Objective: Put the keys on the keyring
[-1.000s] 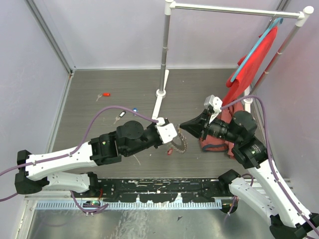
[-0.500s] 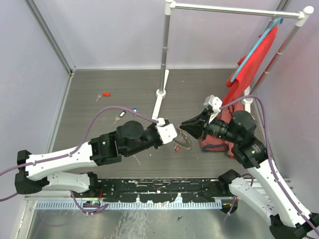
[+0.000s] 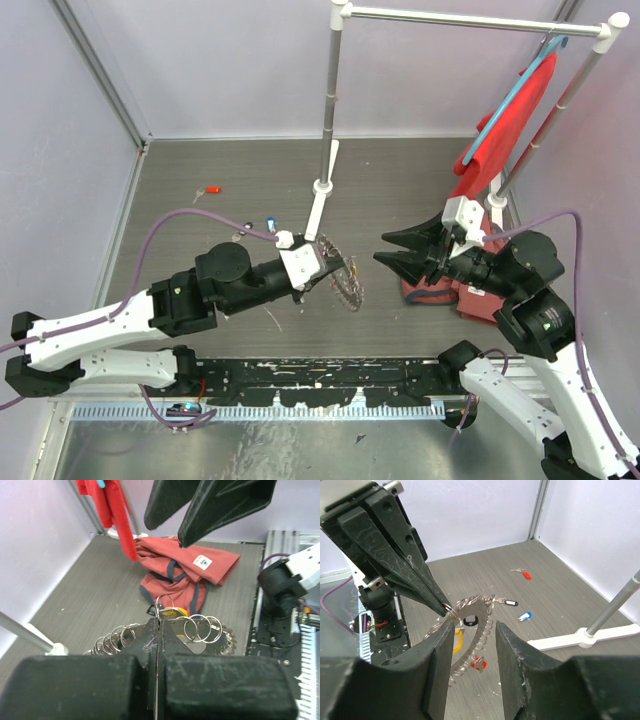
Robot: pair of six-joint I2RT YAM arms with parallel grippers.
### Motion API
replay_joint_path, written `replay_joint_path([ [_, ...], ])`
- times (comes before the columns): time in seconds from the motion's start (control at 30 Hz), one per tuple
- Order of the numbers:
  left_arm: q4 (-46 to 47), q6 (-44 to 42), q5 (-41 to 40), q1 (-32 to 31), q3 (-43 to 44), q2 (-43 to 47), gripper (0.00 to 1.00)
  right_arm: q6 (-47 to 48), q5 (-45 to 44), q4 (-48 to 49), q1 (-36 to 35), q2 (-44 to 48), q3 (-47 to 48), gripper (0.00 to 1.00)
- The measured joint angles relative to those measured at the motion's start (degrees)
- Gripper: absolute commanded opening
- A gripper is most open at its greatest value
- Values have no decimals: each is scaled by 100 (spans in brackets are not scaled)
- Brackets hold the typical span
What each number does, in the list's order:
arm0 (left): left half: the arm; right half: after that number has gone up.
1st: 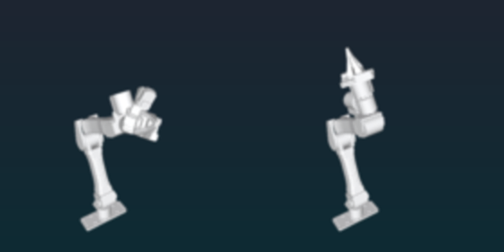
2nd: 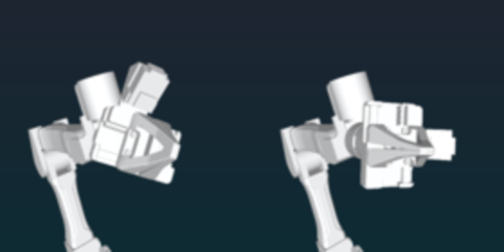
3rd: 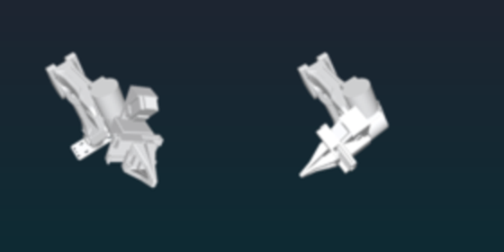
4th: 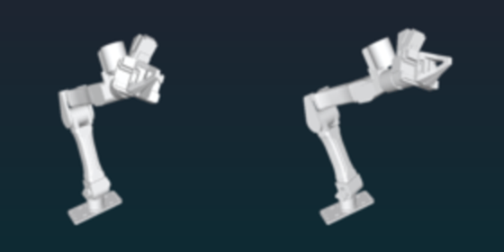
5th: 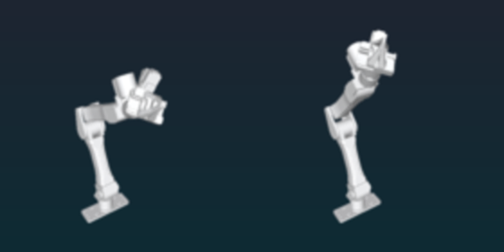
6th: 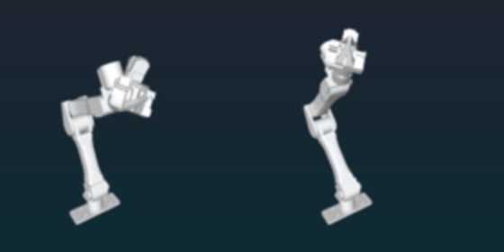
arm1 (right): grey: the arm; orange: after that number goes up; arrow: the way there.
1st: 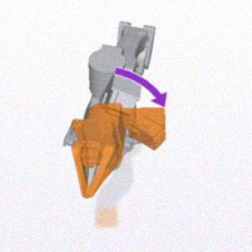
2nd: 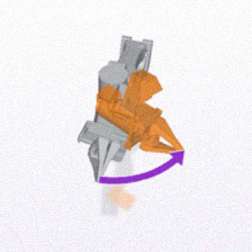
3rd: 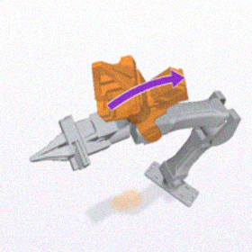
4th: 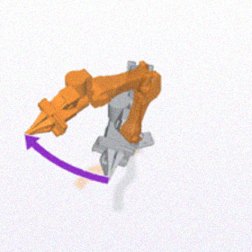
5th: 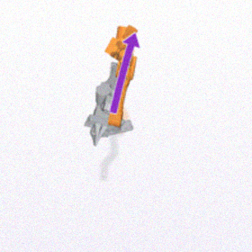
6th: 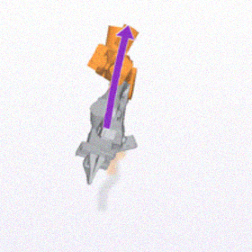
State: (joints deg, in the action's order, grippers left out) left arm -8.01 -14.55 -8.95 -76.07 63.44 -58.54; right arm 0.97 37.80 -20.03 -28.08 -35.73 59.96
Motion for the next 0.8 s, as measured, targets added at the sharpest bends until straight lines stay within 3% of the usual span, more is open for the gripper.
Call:
replay_joint_path([
  [0.33,0,920,664,0,-2,90,0,579,828,-767,0,-514,1038,44],
  [0.57,164,1141,977,-2,-96,247,0,815,1947,-1071,0,-868,1130,41],
  [0.8,201,1191,1196,0,-120,466,0,855,2358,-1202,0,-970,1130,42],
])
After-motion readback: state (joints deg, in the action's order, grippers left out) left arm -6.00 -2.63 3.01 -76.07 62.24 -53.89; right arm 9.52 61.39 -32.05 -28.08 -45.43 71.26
